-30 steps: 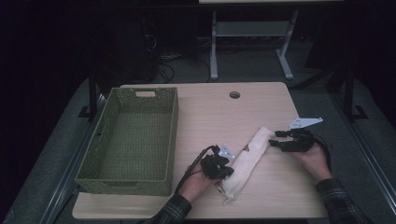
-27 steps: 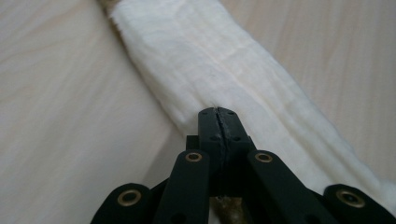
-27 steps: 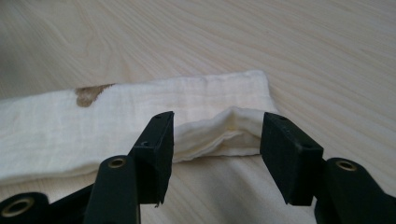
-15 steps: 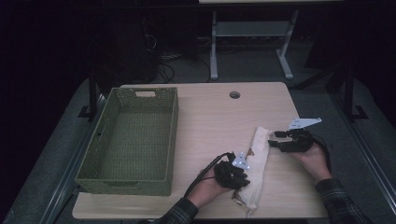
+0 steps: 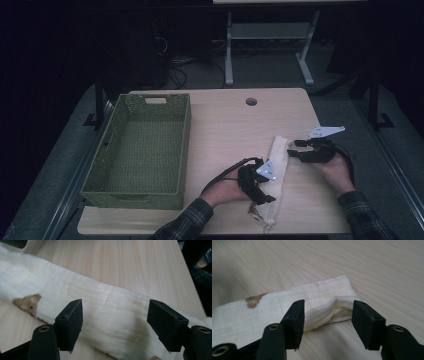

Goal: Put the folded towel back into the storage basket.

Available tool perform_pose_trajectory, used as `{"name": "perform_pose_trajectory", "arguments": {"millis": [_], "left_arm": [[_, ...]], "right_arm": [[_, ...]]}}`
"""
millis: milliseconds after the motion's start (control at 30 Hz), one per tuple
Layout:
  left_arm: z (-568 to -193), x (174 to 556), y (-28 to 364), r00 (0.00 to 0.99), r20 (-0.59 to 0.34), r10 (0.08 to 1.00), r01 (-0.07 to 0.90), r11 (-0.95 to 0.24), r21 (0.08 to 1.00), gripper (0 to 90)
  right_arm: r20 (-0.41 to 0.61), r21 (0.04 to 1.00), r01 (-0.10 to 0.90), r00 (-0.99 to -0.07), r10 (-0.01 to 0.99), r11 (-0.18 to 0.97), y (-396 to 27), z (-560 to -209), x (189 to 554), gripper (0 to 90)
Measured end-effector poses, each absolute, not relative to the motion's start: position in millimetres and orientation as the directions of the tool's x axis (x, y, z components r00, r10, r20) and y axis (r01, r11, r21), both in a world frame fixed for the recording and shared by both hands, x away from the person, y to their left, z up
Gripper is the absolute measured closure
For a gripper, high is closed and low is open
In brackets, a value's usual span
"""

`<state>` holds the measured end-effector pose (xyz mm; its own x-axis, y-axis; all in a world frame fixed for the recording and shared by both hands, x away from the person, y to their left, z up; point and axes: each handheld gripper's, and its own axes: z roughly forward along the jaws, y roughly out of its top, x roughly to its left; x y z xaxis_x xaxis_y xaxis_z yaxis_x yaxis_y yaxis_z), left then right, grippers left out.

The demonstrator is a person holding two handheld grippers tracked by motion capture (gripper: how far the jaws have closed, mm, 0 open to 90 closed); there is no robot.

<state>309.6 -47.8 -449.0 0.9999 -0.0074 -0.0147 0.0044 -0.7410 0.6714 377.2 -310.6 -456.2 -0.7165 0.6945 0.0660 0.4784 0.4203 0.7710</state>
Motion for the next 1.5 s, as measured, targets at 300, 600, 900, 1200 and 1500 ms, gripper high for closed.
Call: {"name": "perform_pose_trajectory", "arguments": {"millis": [300,600,900,1200,1500], "left_arm": [[-464.1,315.3,-53.6,1.000,-0.016,-0.022,-0.008,-0.774,0.633,24.5],[-459.4,308.8,-53.5,1.000,-0.012,0.018,0.021,-0.774,0.633,67.3],[-458.5,307.5,-43.7,0.989,-0.093,0.113,0.146,-0.756,0.638,79.5],[-456.1,297.5,-35.2,0.985,-0.120,0.123,0.172,-0.747,0.642,79.4],[-457.9,298.8,-37.4,0.986,-0.122,0.116,0.168,-0.750,0.640,79.3]], "right_arm": [[0.065,0.771,0.476,-0.719,0.692,0.423,-311.3,-456.5,377.4,43.5],[0.068,0.768,0.464,-0.744,0.664,0.441,-309.6,-454.1,376.8,39.8],[0.055,0.756,0.394,-0.833,0.550,0.522,-293.4,-441.4,390.7,36.1],[0.072,0.709,0.363,-0.890,0.450,0.605,-269.2,-453.7,423.1,33.8],[0.094,0.672,0.358,-0.909,0.405,0.648,-260.8,-468.9,435.1,33.9]]}}
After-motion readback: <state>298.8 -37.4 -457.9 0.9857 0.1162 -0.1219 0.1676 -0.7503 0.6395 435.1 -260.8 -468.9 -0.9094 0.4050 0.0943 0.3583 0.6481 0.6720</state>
